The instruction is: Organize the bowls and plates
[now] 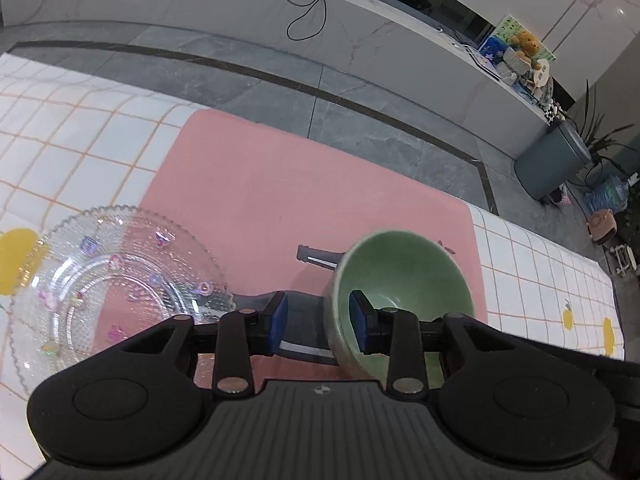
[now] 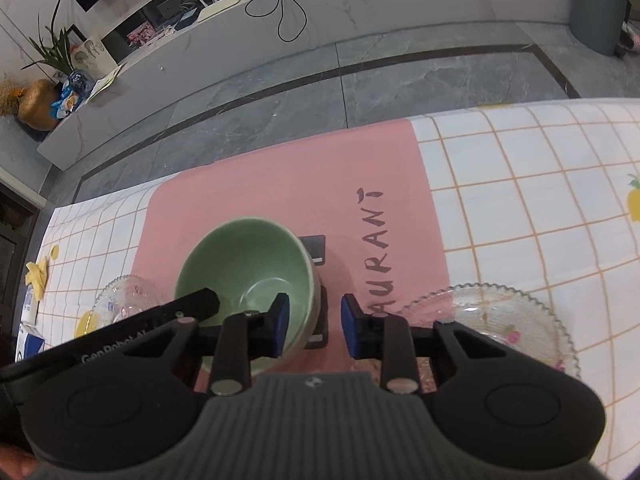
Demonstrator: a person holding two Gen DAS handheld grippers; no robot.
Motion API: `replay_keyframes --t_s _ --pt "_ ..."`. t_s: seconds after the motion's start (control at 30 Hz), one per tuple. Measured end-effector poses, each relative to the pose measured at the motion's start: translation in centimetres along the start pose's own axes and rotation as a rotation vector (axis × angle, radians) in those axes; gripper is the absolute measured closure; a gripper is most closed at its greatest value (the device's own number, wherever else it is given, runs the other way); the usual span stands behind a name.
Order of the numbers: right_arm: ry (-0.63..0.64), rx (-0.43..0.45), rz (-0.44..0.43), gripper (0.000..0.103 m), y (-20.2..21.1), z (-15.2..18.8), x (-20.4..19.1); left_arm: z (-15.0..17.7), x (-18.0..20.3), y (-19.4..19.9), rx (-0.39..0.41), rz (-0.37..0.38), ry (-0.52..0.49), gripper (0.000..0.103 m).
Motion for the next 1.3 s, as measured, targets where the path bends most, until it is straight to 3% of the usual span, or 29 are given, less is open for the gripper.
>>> replay_keyframes --t_s 0.17,0.27,0.63,0.9,1.3 --pt "-0.016 -0.008 -0.016 0.086 -0.9 0.1 0.1 0.2 0.0 -1.0 -0.01 -0.011 0.007 0.078" --pt "-0.01 -0.001 -0.019 0.091 -1.0 0.0 -0.1 0.4 0.3 -0.8 -0.01 0.01 0.01 0.09" --pt "-0.004 -0.004 0.003 0.093 1.3 1.0 -1.1 1.6 0.5 2.2 -0.009 -0.022 -0.017 0.091" --pt "-0.002 0.031 -0.03 0.093 8.6 3.6 -3.3 3.9 1.3 9.8 0.03 -0.007 -0.011 0.091" --pt "0.027 0.193 -0.03 0.093 22.8 10.0 -7.1 9.5 1.5 21.0 0.08 0.083 0.006 0.091"
Point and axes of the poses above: each gripper's, at about its wrist camera, not at the fingertips, and y roughly against the way its jaws point, x to its right, z to its underside, the point moved 7 cm from there along -y, roughly the way its jaws point, and after that the axes turned 15 degrees about y, right-handed, at the moved point
